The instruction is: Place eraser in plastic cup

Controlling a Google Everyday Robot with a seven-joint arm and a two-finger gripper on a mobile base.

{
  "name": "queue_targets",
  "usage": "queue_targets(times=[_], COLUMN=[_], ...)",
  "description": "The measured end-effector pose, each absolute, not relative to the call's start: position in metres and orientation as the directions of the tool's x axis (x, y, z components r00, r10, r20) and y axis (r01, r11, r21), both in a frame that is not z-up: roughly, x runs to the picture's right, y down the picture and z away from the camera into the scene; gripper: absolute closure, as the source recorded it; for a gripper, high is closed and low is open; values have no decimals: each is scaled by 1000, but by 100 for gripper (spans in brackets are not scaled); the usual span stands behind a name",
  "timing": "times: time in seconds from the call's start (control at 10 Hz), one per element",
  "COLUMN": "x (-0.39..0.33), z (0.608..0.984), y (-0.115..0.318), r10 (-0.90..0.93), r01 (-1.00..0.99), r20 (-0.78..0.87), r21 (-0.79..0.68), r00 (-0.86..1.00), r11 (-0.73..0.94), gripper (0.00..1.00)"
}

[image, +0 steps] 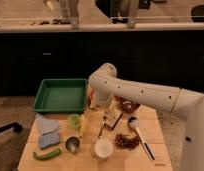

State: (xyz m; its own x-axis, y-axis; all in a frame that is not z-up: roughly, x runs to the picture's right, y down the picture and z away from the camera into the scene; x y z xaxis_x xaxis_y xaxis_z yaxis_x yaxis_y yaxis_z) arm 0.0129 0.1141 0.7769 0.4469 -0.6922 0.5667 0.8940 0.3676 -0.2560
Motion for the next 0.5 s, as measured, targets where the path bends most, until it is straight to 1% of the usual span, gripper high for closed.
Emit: queue_targets(times=[0.5], x=[31], z=[791], y=[126], r10=[-664], r01=[871], r20=[565], r21=[-294], r00=[491], r11=[393], gripper=[20])
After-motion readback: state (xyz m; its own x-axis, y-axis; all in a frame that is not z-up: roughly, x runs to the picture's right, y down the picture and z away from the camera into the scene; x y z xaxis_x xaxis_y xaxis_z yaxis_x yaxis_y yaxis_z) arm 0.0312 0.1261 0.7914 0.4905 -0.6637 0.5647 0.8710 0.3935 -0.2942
